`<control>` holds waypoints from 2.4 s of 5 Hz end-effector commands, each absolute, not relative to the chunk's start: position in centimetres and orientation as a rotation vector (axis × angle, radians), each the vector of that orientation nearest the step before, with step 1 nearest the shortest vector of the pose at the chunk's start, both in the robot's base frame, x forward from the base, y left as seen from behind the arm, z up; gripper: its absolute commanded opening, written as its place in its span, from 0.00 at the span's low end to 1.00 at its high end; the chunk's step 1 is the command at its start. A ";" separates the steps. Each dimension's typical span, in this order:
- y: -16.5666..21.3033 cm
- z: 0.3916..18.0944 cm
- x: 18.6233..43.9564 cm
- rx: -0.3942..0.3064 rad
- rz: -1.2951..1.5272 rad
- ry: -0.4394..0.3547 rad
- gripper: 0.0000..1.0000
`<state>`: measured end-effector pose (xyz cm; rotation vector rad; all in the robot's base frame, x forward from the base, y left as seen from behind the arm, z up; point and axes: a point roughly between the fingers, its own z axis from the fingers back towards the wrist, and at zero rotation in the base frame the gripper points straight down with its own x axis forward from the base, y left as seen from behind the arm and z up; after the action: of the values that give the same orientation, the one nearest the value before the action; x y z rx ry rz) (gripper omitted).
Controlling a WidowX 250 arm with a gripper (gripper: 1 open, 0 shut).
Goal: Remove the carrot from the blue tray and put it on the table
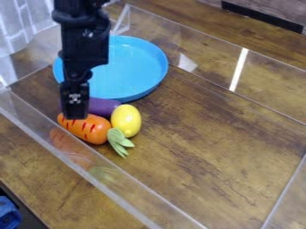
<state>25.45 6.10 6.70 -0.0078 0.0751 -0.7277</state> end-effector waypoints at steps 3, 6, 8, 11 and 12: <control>8.2 3.9 26.4 0.030 -0.706 0.042 1.00; 7.7 3.1 27.1 0.020 -0.707 0.004 1.00; 6.5 3.1 27.5 0.007 -0.723 -0.021 1.00; 6.6 3.5 27.6 0.009 -0.756 -0.049 1.00; 6.9 4.0 27.5 0.011 -0.762 -0.061 1.00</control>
<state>27.08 6.02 2.35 -0.0246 -0.0104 -0.7860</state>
